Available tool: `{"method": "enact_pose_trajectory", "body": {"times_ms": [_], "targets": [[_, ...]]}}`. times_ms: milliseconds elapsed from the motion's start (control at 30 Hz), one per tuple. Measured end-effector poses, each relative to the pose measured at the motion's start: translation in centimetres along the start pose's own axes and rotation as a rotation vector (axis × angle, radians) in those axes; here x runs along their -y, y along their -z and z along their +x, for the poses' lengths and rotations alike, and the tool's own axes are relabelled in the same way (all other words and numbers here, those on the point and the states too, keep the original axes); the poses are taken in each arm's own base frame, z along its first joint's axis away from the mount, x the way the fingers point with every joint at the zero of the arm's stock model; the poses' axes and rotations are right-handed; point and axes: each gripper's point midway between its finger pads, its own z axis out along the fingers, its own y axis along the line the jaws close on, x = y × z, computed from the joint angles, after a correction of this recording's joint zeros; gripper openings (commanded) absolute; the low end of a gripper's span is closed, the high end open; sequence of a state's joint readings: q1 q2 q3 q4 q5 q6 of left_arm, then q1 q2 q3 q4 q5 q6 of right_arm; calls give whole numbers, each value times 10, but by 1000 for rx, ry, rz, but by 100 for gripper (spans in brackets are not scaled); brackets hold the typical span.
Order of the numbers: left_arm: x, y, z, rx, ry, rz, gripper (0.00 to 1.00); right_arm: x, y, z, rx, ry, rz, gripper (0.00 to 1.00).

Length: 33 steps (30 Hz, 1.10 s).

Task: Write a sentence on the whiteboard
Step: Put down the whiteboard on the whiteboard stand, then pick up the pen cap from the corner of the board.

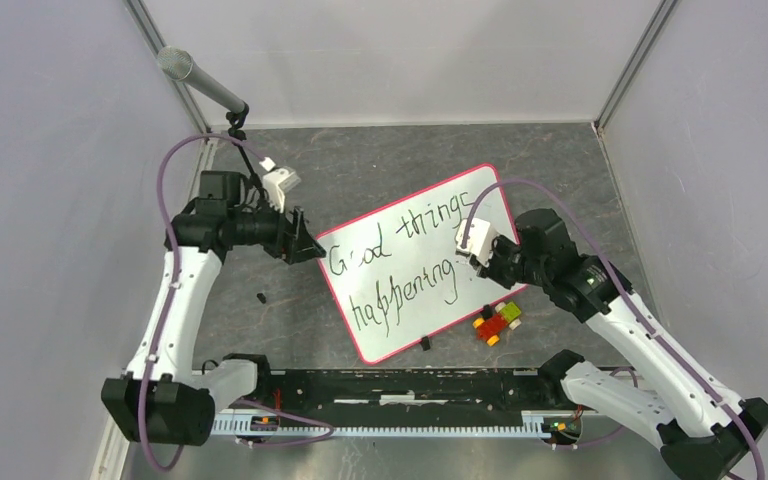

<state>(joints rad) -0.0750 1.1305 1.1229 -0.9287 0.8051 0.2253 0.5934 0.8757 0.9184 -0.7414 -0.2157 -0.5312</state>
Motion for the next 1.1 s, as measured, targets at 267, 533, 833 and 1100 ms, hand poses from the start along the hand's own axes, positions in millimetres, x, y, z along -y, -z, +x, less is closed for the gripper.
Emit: {"method": "enact_pose_trajectory", "body": {"times_ms": [267, 533, 833, 1100], "targets": [[-35, 58, 8, 61, 43, -193, 73, -2, 4, -32, 95, 7, -59, 0], [-82, 94, 67, -117, 131, -344, 71, -9, -3, -48, 156, -24, -120, 0], [-111, 106, 124, -367, -9, -393, 73, -12, -11, -55, 180, -59, -161, 0], [-116, 95, 151, -511, -153, -331, 73, -6, -10, -58, 195, -91, -161, 0]]}}
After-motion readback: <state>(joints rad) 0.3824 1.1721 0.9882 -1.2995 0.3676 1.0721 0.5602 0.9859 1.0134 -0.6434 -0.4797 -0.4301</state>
